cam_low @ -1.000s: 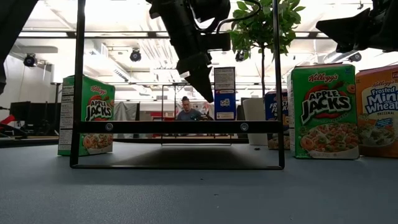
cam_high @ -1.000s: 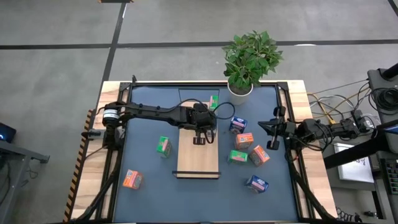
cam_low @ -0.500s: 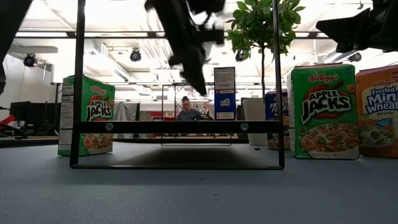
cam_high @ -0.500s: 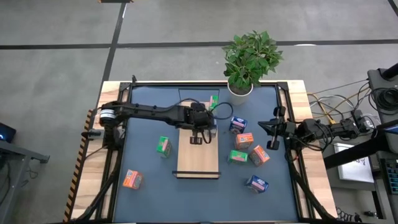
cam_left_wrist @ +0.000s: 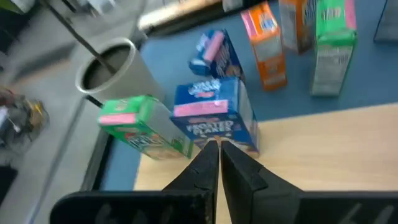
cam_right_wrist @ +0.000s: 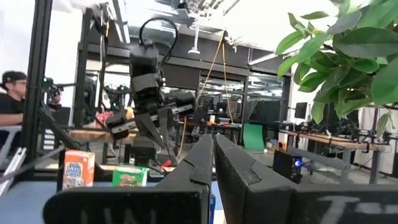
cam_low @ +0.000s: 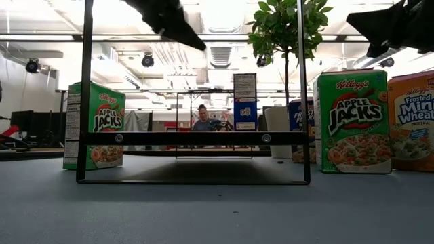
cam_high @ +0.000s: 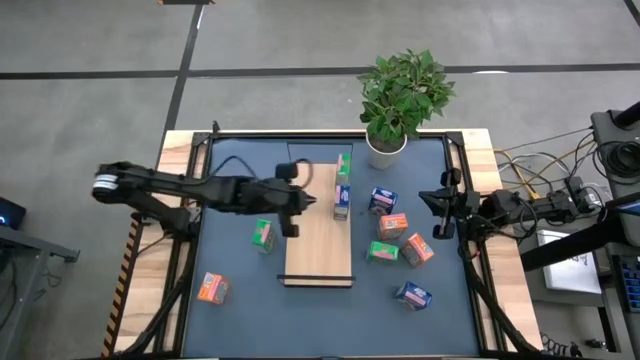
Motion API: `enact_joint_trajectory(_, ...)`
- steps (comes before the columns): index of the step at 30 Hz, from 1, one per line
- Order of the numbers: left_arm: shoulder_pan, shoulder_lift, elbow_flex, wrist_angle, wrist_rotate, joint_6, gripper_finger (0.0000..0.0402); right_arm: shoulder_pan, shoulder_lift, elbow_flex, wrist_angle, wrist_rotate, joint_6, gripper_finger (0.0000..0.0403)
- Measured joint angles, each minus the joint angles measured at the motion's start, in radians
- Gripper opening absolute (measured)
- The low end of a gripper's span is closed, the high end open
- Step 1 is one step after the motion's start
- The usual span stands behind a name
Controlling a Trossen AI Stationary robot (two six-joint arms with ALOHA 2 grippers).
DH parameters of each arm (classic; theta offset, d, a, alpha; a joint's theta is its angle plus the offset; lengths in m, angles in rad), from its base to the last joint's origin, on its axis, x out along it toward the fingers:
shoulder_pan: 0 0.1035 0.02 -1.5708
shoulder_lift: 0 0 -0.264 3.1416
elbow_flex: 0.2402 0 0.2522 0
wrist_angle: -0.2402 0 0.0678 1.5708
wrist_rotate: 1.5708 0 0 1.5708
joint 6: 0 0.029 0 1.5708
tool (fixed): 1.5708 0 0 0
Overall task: Stack cereal on shelf
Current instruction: Put the top blue cereal box on the shelf aligned with the other blue cereal box
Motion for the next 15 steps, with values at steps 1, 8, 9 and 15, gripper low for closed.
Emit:
enact_joint_trajectory(1,0.0,-0.03,-0.037,0.047,0.0,0.009,0.0001,0.0,0.012,0.011,-0.001,0.001,0.013,0.0009)
enact_joint_trajectory(8,0.0,-0.177,-0.235,0.296,0.0,0.101,0.0001,0.0,0.162,0.115,0.0,0.024,0.084,0.0009)
enact_joint_trajectory(9,0.0,-0.195,-0.254,0.319,-0.001,0.117,0.0001,0.0,0.198,0.133,-0.001,0.033,0.091,0.0009)
enact_joint_trajectory(15,0.0,-0.294,-0.335,0.358,-0.002,0.196,0.0001,0.0,0.383,0.299,-0.218,0.152,0.181,0.0009)
